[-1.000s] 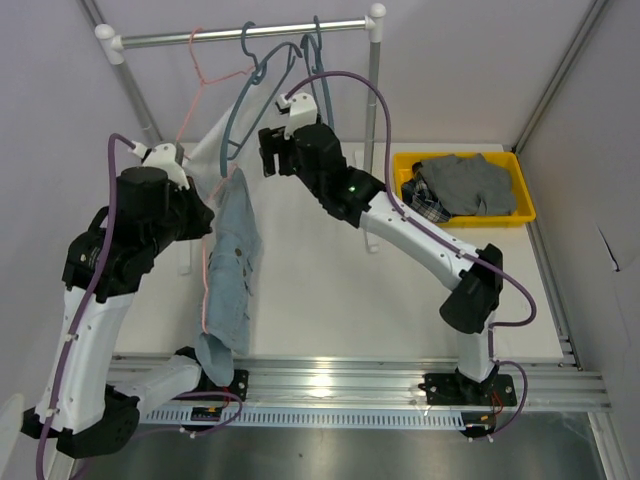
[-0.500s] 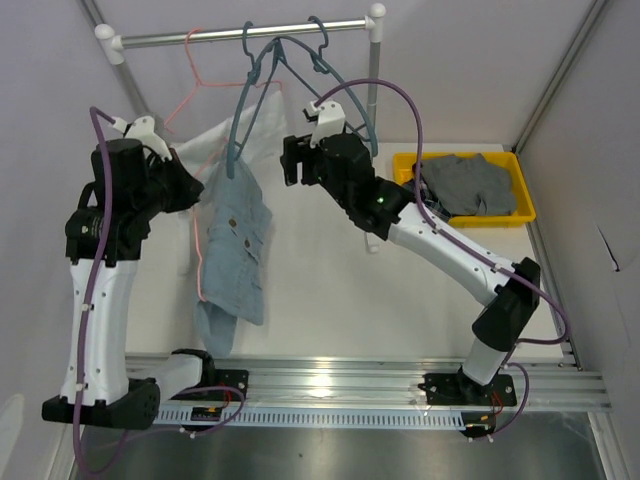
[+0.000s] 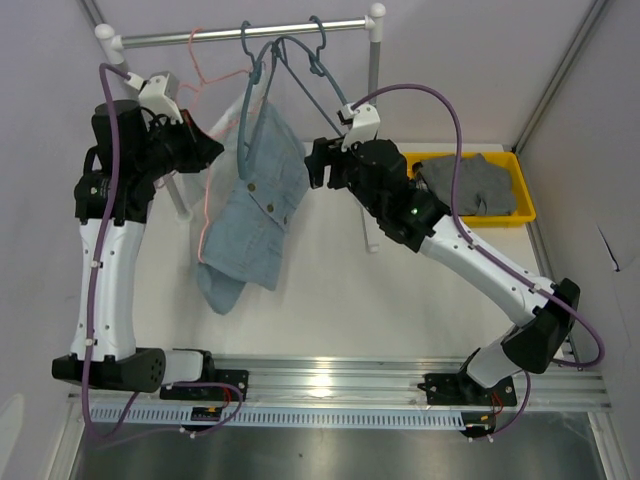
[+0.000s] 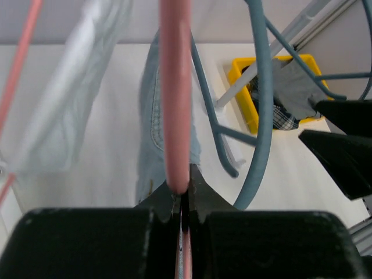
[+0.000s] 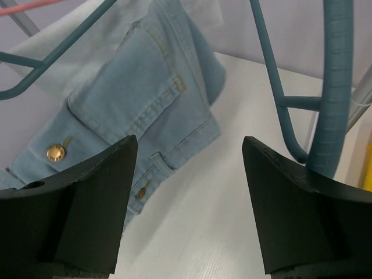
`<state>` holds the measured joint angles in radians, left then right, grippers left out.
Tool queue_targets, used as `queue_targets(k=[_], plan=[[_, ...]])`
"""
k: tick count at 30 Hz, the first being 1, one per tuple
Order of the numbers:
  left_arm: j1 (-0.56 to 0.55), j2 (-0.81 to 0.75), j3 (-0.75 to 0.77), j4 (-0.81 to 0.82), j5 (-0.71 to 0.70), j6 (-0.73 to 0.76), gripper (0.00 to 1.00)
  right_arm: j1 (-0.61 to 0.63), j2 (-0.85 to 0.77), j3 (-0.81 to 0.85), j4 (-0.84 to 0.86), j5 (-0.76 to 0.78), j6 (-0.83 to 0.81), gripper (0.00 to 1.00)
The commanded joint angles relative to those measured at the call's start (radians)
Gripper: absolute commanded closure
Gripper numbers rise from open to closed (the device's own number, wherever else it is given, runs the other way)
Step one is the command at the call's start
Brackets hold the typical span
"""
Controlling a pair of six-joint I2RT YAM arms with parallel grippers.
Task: Place the skirt on the hanger
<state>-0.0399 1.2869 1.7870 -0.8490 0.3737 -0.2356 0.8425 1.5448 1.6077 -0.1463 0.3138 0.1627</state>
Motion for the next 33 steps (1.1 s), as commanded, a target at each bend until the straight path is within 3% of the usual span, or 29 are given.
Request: queue_targets(k=[1, 12, 21, 30, 33], plan=[[0.006, 0.012, 0.081, 0.156, -0.019, -0.024, 1.00, -0.005, -0.058, -0.017, 0.031, 0.005, 0.003, 0.22], [0.008, 0.147, 0.264, 0.142, -0.193, 0.030, 1.00, -0.026, -0.138, -0.078, 0.019, -0.001, 0.003, 0.21], [0.012, 0.144, 0.278, 0.195, -0.496, 0.019, 1.00, -0.031, -0.152, -0.080, 0.004, -0.012, 0.004, 0.21], [0.130, 0.164, 0.304, 0.171, -0.441, 0.013, 1.00, -0.033, -0.169, -0.095, -0.001, -0.013, 0.003, 0.21], [0.149, 0.169, 0.316, 0.174, -0.290, 0.022, 1.00, -0.034, -0.175, -0.100, -0.006, -0.012, 0.003, 0.21]])
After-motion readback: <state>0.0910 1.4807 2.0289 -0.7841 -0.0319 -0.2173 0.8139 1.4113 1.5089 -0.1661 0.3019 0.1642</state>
